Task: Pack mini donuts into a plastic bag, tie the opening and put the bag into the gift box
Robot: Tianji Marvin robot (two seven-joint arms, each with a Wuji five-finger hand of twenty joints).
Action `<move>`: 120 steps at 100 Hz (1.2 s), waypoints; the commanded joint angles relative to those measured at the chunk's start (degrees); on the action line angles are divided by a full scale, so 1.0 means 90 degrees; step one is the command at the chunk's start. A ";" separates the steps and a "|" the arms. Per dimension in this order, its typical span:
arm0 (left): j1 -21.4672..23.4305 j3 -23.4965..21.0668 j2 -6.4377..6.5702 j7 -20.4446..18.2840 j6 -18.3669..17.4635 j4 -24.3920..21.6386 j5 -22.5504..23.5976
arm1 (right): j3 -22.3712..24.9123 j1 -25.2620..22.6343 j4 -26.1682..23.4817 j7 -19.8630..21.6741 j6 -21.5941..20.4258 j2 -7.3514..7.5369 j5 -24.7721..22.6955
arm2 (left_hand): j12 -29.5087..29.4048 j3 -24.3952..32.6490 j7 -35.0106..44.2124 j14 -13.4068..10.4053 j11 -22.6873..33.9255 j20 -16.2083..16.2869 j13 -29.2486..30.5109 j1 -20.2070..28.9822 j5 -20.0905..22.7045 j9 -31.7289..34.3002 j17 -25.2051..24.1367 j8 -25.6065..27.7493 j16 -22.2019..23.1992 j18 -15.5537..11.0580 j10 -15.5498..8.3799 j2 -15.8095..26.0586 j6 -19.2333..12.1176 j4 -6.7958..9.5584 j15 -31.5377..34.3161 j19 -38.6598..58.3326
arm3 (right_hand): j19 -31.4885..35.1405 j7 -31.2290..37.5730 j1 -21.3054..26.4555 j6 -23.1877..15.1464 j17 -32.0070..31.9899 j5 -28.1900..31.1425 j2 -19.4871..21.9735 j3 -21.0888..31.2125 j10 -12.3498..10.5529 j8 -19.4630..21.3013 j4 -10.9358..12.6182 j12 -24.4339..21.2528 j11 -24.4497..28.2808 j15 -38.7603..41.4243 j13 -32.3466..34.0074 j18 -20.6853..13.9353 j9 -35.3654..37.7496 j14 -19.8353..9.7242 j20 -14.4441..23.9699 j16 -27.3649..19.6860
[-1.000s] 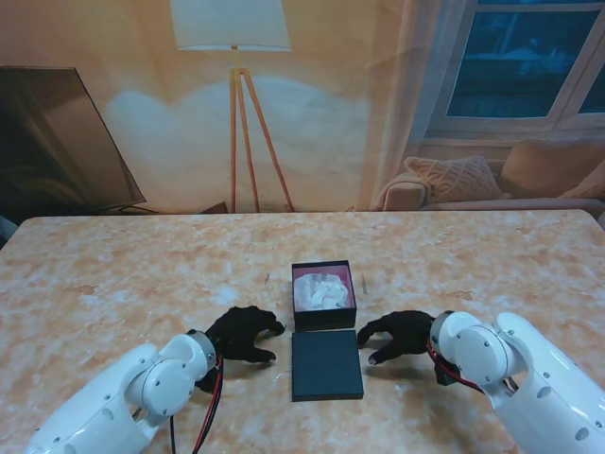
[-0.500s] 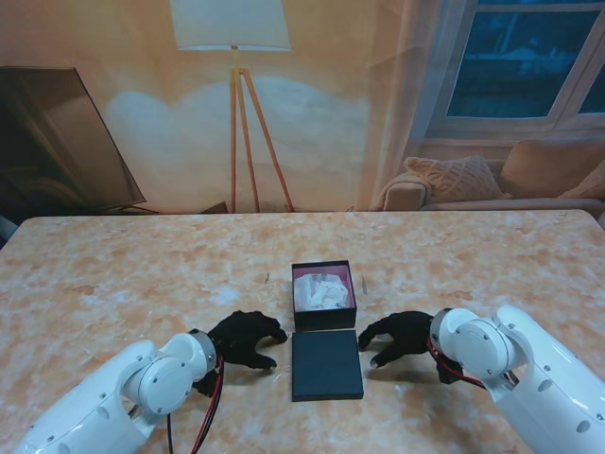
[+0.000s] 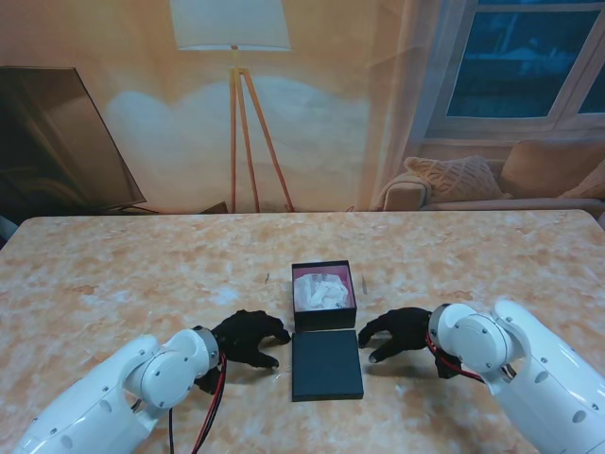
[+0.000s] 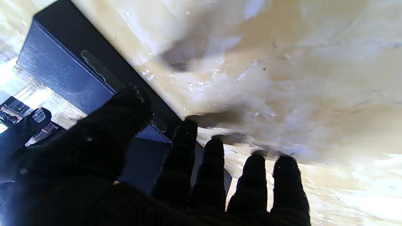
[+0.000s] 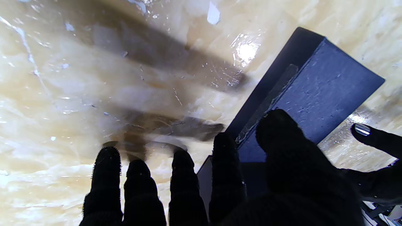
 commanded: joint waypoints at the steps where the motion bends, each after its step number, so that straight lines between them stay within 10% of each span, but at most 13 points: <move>1: 0.0183 0.0055 -0.0003 -0.0225 -0.0055 0.0018 0.0015 | -0.0111 -0.0163 0.0160 0.0228 0.0047 -0.0032 0.0006 | -0.0008 -0.0005 0.0189 -0.0389 0.0062 0.0190 0.0237 0.0004 0.0136 0.0063 0.0353 0.0059 0.0083 -0.0211 -0.0248 -0.0033 -0.0243 -0.0126 0.0343 0.0622 | -0.0055 0.0033 0.0043 0.0049 -0.0094 0.0121 0.0144 -0.0152 -0.0105 -0.0010 0.0019 0.0103 0.0339 0.0278 0.0170 0.0015 0.0278 -0.0276 -0.0027 0.0130; 120: 0.0128 0.0118 0.0065 -0.0573 -0.0103 -0.0102 -0.0048 | -0.0333 0.0077 0.0220 0.0513 -0.0035 0.0027 0.0437 | -0.0028 -0.0233 0.0158 -0.0359 0.0023 0.0160 0.0262 0.0271 0.0093 0.0188 0.0376 0.0131 0.0073 -0.0187 -0.0140 0.0157 -0.0255 -0.0059 0.0336 0.0556 | 0.0037 -0.0447 0.0394 0.0697 0.0031 0.0333 0.0517 -0.0742 -0.0227 -0.0062 0.0088 0.0215 0.0540 0.0419 0.0541 -0.0020 0.0737 -0.0373 -0.0189 0.0208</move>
